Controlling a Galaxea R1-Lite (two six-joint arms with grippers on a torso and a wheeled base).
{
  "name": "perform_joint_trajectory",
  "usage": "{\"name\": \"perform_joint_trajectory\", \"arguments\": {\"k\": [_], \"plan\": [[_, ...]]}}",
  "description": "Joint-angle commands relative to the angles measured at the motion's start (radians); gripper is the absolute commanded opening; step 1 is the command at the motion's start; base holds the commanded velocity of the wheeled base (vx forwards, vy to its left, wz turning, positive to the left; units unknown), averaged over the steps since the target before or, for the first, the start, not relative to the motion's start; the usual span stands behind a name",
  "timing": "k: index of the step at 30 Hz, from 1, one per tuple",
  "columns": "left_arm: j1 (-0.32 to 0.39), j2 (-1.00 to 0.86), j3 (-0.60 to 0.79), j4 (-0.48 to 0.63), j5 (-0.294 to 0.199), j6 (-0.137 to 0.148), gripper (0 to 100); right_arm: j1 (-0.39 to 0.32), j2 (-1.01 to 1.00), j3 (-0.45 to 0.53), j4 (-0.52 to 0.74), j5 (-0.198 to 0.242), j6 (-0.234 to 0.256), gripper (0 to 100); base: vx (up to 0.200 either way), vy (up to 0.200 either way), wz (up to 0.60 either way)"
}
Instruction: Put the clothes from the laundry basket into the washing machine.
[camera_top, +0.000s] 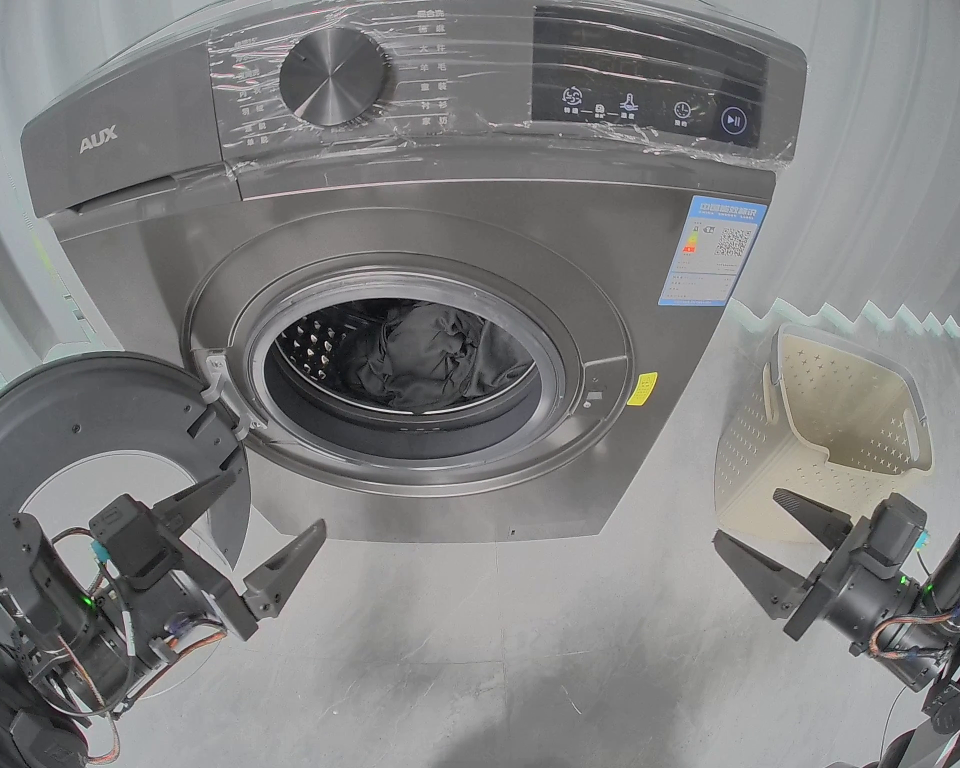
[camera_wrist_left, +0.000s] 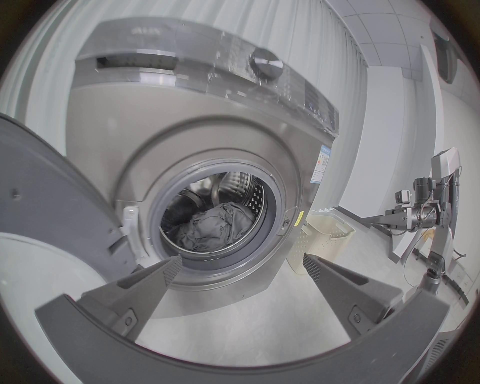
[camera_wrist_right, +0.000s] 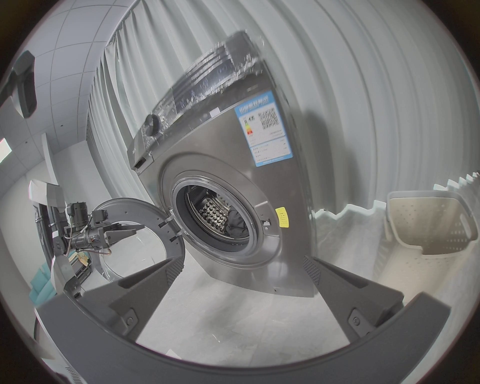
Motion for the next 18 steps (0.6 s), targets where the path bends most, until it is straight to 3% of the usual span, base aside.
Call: {"name": "perform_joint_trajectory", "arguments": {"k": [1,3,7,10,11,14,18], "plan": [[0.128,-0.32,0.047,0.164,-0.012,0.052,100,-0.097,-0.427,0.023,0.379,-0.012,-0.009,100,-0.2,0.0,0.0],[0.139,-0.421,0.047,0.276,-0.01,0.07,100,-0.159,-0.567,0.023,0.562,-0.038,-0.024,100,-0.2,0.0,0.0],[0.143,-0.648,0.044,0.513,-0.003,0.07,100,-0.297,-0.794,0.023,0.789,-0.042,-0.043,100,-0.2,0.0,0.0],[0.203,-0.775,0.047,0.674,-0.004,0.069,100,-0.393,-0.909,0.022,0.882,-0.038,-0.078,100,-0.2,0.0,0.0],[0.203,-0.775,0.047,0.674,-0.004,0.069,100,-0.393,-0.909,0.022,0.882,-0.038,-0.078,100,-0.2,0.0,0.0],[0.3,-0.97,0.047,0.931,-0.037,0.066,100,-0.504,-1.027,0.022,0.96,-0.01,-0.095,100,-0.2,0.0,0.0],[0.386,-1.077,0.047,1.052,-0.092,0.061,100,-0.561,-1.103,0.022,1.031,0.016,-0.098,100,-0.15,0.0,0.0]]}}
